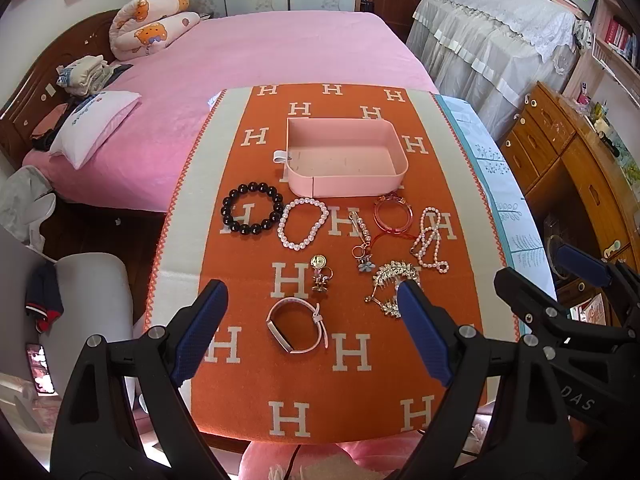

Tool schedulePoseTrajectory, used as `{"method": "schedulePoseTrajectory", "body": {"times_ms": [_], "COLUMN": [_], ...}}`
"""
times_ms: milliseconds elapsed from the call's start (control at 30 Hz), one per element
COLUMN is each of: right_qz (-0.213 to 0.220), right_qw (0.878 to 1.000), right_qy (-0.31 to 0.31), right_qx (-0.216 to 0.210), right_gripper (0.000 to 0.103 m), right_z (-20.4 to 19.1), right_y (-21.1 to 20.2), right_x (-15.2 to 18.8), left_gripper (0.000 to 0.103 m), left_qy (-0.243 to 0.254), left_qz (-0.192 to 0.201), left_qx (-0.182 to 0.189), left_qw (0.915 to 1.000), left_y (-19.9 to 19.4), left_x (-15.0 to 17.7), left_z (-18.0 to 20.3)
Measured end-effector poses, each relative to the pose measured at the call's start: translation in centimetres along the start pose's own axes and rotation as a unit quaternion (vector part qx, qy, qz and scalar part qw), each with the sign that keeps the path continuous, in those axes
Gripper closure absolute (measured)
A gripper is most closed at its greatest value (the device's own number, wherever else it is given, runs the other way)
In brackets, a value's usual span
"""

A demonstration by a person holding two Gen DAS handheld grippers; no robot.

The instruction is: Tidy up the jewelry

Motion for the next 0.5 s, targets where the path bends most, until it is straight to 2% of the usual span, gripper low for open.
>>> {"method": "schedulePoseTrajectory", "body": {"times_ms": [500], "right_qz": [0.001], "right_qw": [1.0], "right_qy": [0.007], "right_qx": [-0.003], "right_gripper": [0.016], "right_z": [-0.12], "right_y": [-0.29], "right_x": [0.25], "left_gripper": [0.018], "left_qy": [0.007], "left_qz": [-0.005], "left_qx": [-0.004], "left_qw": [1.0], "left_y": [-0.65], "left_x": [0.79], "left_z": [-0.05]}}
Point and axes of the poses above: each gripper's, at about its wrist camera, not at the fingertips, and y roughly the way its jaws point, z to its right, x to its underside, the point moved 8 cm from there along y, roughly the way its jaws point, and after that the axes turned 1 degree about -x, right-handed, at the moved point
